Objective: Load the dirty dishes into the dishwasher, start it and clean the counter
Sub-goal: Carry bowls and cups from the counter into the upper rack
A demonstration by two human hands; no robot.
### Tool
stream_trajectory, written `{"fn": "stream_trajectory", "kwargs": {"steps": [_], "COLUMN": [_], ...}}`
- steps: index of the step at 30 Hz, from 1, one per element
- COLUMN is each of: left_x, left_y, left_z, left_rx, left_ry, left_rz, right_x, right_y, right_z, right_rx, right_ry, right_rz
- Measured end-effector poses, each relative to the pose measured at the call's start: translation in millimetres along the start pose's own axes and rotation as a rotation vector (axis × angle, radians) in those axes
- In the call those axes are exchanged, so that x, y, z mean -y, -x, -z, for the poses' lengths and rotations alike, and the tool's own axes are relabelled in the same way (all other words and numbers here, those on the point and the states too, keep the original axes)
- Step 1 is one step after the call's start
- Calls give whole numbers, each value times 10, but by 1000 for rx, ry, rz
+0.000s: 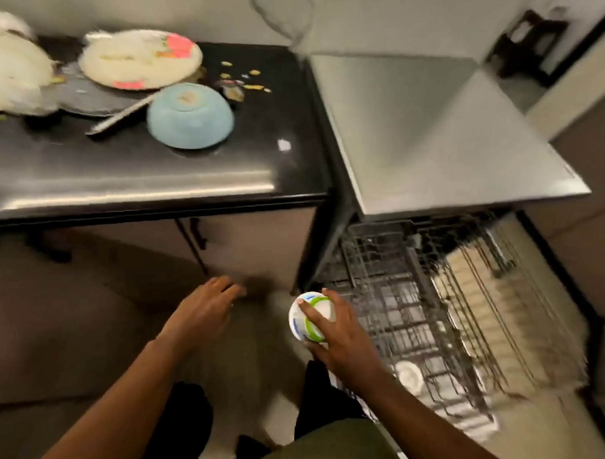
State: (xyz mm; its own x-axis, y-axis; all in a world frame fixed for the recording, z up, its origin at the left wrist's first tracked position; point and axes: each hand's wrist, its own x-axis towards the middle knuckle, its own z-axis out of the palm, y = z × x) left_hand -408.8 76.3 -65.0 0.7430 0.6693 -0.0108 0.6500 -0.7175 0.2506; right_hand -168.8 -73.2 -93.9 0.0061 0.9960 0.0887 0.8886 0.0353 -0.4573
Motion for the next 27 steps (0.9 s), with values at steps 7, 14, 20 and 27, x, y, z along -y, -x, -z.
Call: {"fn": "stream_trajectory", "kwargs": {"steps": [7, 14, 20, 27], "left_x": [-1166, -1976, -1984, -2049], "left_y": [-1117, -1722, -1849, -1861], "left_z": [-589, -1278, -1525, -1516], "left_rx": [189, 391, 529, 527], "left_ry": [86, -66, -277, -281], "left_rz": [-280, -438, -549, -529], "right_x": [-973, -1713, -2024, -2295], "right_y": [767, 964, 786, 763], "right_z": [365, 216, -172, -528], "right_rx": [-149, 6, 156, 290], "right_ry": [-103, -24, 130, 217], "right_rz": [-480, -603, -618, -565]}}
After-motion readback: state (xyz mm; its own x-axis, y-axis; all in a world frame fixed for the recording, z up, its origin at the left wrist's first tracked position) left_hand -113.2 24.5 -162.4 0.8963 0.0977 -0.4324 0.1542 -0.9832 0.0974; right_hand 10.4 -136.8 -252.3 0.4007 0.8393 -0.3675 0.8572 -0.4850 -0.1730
